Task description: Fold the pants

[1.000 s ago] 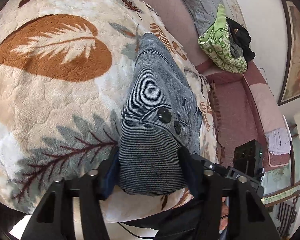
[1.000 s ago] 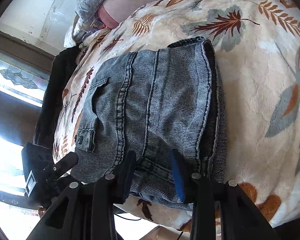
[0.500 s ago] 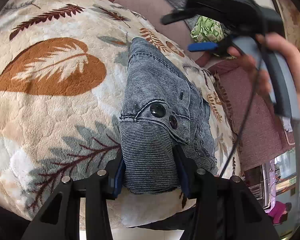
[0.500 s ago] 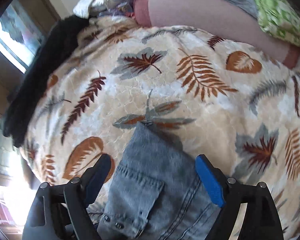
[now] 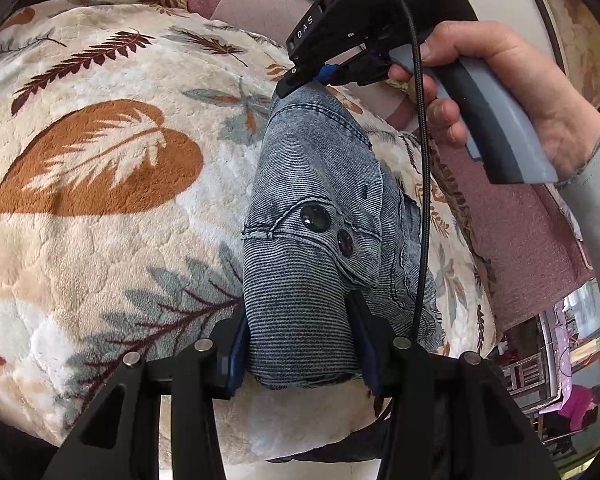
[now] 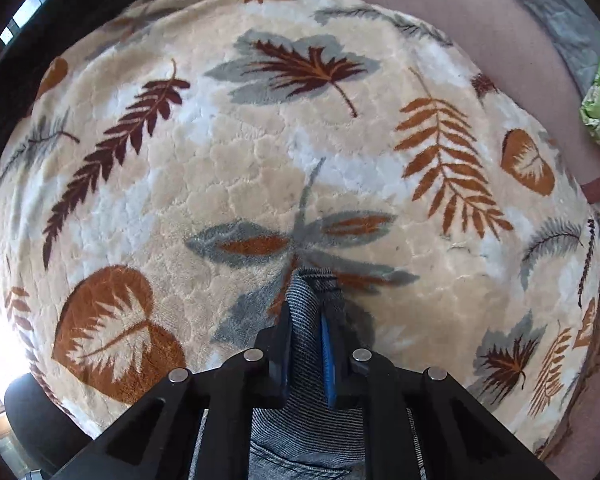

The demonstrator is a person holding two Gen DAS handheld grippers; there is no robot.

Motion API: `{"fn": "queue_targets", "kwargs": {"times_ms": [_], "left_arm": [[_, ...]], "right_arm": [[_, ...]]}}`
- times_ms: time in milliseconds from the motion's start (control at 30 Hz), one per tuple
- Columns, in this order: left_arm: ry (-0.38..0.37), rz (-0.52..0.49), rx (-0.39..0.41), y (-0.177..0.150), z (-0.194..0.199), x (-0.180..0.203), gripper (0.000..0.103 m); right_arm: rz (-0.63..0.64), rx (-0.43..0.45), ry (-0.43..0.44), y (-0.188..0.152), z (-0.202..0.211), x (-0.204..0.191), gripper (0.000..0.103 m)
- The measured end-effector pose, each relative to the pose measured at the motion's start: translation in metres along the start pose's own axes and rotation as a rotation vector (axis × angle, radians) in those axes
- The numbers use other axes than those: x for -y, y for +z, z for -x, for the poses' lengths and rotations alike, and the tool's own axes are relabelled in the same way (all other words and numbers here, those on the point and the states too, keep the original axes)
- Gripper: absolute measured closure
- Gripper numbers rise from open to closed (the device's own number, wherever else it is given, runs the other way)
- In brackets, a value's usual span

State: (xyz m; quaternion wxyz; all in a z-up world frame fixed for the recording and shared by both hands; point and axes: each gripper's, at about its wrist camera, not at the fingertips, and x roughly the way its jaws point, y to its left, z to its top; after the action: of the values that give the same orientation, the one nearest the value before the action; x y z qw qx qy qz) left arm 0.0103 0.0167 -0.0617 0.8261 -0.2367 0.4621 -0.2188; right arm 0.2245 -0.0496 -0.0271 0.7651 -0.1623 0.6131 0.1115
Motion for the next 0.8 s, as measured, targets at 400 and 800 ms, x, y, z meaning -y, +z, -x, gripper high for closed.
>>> {"fn": "queue_targets", "kwargs": {"times_ms": [400,800], "left_arm": [[-0.004,0.004,0.003,-0.003,0.0,-0.004,0.054],[0.032,0.019,0.016,0.003,0.029,0.0,0.045]], "right_arm": [[-0.296,0.252,0.206,-0.059,0.055,0.062,0.089],[-0.372,0.295,0.29,-0.176,0.047,0.069,0.089]]}}
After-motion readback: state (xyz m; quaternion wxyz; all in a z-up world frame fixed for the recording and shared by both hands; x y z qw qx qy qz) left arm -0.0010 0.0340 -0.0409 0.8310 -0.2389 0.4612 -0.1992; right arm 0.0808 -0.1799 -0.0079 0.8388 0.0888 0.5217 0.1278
